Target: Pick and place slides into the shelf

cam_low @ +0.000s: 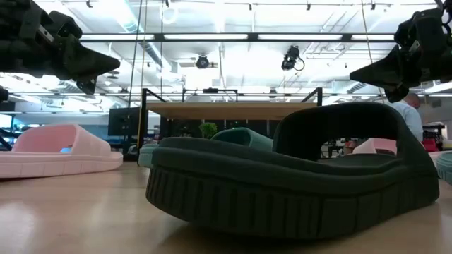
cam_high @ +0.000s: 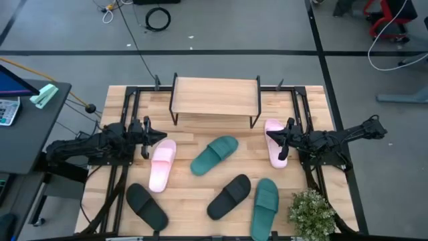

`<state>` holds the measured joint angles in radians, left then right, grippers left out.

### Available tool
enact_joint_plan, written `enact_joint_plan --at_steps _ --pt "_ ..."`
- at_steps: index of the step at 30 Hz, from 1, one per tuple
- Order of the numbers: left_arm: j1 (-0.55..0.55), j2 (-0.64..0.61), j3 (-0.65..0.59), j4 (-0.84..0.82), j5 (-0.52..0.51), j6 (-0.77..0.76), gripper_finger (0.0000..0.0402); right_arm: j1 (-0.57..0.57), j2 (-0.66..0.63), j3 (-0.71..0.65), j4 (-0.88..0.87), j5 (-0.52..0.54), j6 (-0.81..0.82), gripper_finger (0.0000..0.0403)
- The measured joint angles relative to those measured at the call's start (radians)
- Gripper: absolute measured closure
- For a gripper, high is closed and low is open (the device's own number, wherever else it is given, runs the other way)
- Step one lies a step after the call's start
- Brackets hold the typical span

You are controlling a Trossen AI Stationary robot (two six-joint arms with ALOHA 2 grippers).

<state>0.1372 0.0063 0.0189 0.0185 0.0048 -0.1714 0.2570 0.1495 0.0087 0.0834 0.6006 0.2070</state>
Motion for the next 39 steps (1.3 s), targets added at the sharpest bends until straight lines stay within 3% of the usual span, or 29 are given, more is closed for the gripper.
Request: enact_joint_plan --at_steps 29,39 --pt "0.0 0.0 0.0 0.001 0.0 0.0 0.0367 0.0 0.0 0.0 0.0 0.0 0.0 0.0393" --pt "-0.003 0.0 0.022 0.093 0.003 -0.021 0.0381 0.0 0.0 0.0 0.0 0.0 0.0 0.0393"
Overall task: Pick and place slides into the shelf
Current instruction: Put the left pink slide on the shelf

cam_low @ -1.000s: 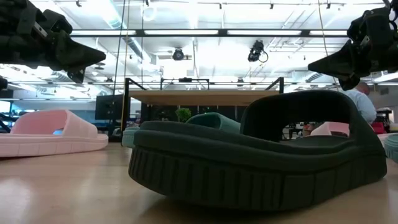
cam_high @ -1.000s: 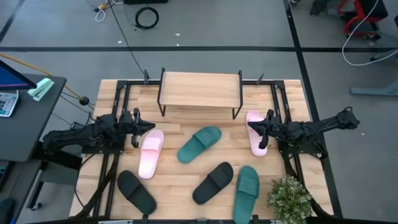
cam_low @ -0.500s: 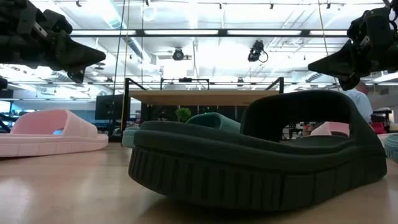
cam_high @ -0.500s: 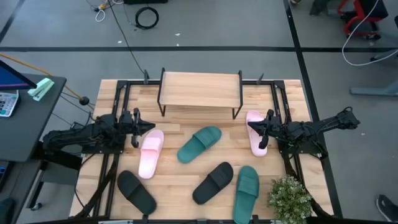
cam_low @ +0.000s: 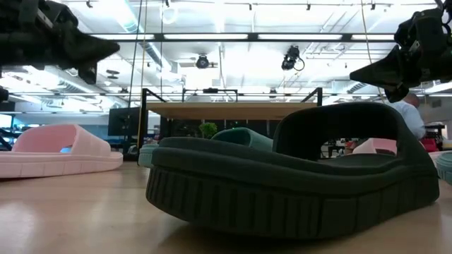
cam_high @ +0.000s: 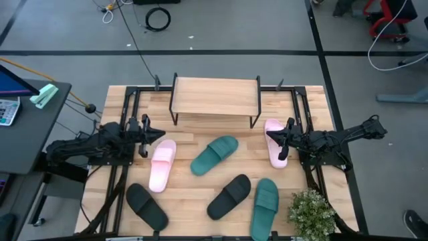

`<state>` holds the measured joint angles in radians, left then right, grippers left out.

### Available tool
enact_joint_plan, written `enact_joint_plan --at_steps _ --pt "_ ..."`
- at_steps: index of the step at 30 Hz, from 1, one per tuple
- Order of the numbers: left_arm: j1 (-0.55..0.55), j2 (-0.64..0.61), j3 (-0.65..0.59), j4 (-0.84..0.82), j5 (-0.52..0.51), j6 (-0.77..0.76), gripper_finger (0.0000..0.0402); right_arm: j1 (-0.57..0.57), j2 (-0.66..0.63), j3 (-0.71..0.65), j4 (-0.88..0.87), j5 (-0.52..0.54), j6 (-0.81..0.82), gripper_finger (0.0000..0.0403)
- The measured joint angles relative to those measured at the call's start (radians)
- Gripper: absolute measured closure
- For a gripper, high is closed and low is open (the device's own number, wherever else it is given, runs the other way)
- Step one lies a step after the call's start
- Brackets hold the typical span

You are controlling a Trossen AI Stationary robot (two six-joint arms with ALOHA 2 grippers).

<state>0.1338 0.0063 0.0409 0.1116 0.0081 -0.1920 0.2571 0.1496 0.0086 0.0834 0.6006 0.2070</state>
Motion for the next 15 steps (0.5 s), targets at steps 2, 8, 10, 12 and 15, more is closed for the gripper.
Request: enact_joint_plan --at_steps 2,8,10,12,15 --pt "-0.005 0.0 0.026 -0.005 0.033 -0.036 0.0381 0.0 0.0 0.0 0.0 0.0 0.0 0.0393" --pt "-0.01 0.001 0.167 -0.138 0.232 0.105 0.0378 0.0 0.0 0.0 0.0 0.0 0.0 0.0393" --pt "-0.009 0.012 0.237 -0.238 0.205 0.179 0.0367 0.0 0.0 0.0 0.0 0.0 -0.003 0.0393" --pt "-0.008 0.04 0.313 -0.35 0.138 0.232 0.0347 0.0 0.0 0.002 -0.007 0.001 -0.066 0.0393" --pt "-0.008 0.105 0.398 -0.517 0.077 0.239 0.0306 0.0 0.001 0.01 -0.02 0.001 -0.157 0.0393"
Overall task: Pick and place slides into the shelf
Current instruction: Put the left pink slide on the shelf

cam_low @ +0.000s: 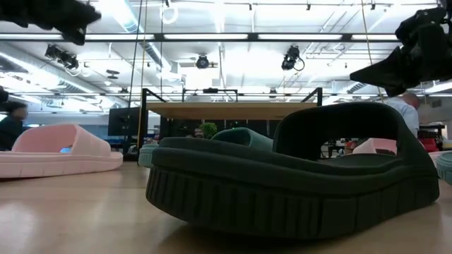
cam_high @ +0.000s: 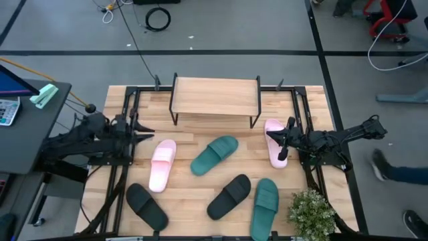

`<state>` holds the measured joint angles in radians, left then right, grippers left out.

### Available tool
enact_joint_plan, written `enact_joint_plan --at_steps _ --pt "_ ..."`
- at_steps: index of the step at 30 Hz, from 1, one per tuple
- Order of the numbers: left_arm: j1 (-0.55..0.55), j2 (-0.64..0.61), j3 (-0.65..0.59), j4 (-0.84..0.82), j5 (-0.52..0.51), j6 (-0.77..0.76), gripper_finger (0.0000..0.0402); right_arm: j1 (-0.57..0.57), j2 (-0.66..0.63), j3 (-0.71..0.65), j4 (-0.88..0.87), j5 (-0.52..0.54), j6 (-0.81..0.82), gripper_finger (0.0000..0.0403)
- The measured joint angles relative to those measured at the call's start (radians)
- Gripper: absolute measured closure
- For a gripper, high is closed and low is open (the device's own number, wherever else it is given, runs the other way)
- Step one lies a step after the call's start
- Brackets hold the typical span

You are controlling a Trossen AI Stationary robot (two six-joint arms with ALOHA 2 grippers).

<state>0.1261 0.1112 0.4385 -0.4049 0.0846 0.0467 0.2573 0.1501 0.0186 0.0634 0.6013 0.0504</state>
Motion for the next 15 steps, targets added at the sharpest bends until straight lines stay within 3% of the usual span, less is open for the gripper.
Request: enact_joint_plan --at_steps 3,7,11,15 --pt "0.0 0.102 0.052 -0.116 -0.005 0.0 0.0265 0.0 0.0 0.001 -0.002 0.0 -0.007 0.0393" --pt "-0.016 0.278 0.066 -0.127 0.004 0.0 0.0227 0.0 0.0 0.002 -0.002 0.0 0.005 0.0393" --pt "-0.04 0.47 0.102 -0.123 0.005 -0.007 0.0223 -0.001 0.0 0.003 0.007 0.002 -0.024 0.0393" --pt "-0.079 0.641 0.224 -0.112 0.005 -0.047 0.0239 -0.001 0.0 0.003 0.169 -0.017 0.056 0.0393"
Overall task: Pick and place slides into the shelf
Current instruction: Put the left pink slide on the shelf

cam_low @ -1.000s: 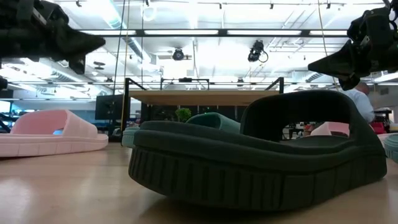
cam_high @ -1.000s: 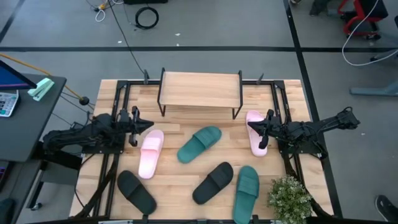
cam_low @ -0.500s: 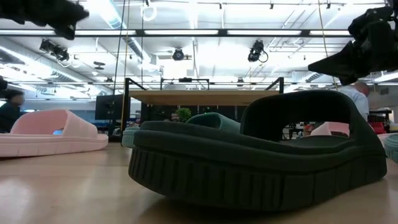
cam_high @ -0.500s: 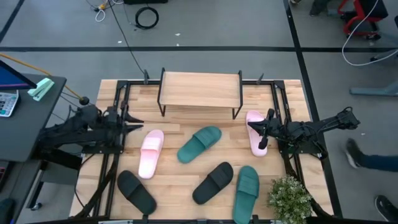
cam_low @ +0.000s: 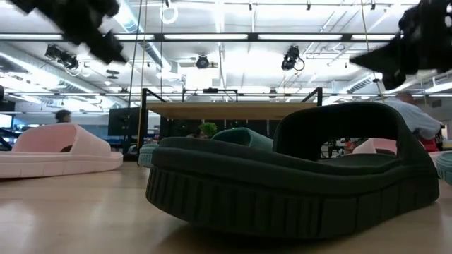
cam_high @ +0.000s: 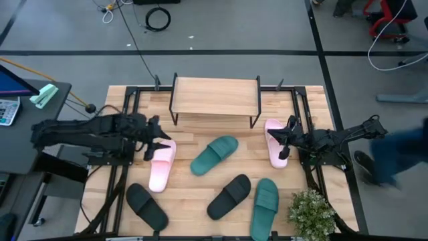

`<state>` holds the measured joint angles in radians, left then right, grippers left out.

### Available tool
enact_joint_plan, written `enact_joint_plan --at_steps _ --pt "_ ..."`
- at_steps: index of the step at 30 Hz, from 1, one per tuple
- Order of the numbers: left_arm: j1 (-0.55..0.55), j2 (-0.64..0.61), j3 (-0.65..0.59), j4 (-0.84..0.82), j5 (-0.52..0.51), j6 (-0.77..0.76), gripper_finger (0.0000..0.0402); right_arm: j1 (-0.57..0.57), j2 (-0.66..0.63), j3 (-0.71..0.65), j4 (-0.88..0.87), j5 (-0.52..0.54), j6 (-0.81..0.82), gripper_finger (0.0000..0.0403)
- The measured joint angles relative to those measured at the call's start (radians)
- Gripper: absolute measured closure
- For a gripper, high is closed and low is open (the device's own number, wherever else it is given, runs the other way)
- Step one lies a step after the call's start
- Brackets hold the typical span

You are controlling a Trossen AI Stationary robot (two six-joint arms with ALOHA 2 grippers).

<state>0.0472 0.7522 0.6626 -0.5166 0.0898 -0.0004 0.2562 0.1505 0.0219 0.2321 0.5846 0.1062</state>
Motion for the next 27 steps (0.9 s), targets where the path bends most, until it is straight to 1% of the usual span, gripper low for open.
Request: enact_joint_plan --at_steps 3,5,7,9,11,13,14,17,20,23,27 --pt "-0.038 0.107 0.153 -0.058 -0.004 0.027 0.0253 0.0 0.0 0.001 0.142 -0.006 0.091 0.0393" --pt "-0.071 0.173 0.267 -0.156 -0.053 0.033 0.026 0.0 0.0 0.002 0.192 -0.016 0.115 0.0393" --pt "-0.108 0.239 0.368 -0.323 -0.133 0.015 0.0264 0.0 0.0 0.002 0.192 -0.05 0.111 0.0393" --pt "-0.148 0.31 0.438 -0.522 -0.202 -0.066 0.0262 0.002 0.0 0.002 0.183 -0.09 0.105 0.0393" --pt "-0.184 0.374 0.469 -0.683 -0.22 -0.171 0.0257 0.002 0.003 0.002 0.166 -0.164 0.108 0.0393" --pt "-0.223 0.422 0.462 -0.777 -0.221 -0.266 0.025 0.002 0.007 0.002 0.163 -0.239 0.068 0.0393" --pt "-0.24 0.44 0.449 -0.794 -0.223 -0.3 0.0247 0.002 0.008 0.002 0.165 -0.266 0.037 0.0393" --pt "-0.281 0.479 0.391 -0.772 -0.257 -0.35 0.0237 0.001 0.008 0.002 0.16 -0.285 -0.018 0.0386" --pt "-0.302 0.51 0.332 -0.711 -0.313 -0.356 0.0222 0.001 0.008 0.004 0.118 -0.285 -0.047 0.0359" --pt "-0.318 0.535 0.281 -0.634 -0.315 -0.391 0.0205 0.001 0.009 0.042 -0.027 -0.258 -0.033 0.0318" --pt "-0.359 0.579 0.24 -0.584 -0.315 -0.435 0.0194 0.001 0.034 0.126 -0.293 -0.157 0.013 0.0261"
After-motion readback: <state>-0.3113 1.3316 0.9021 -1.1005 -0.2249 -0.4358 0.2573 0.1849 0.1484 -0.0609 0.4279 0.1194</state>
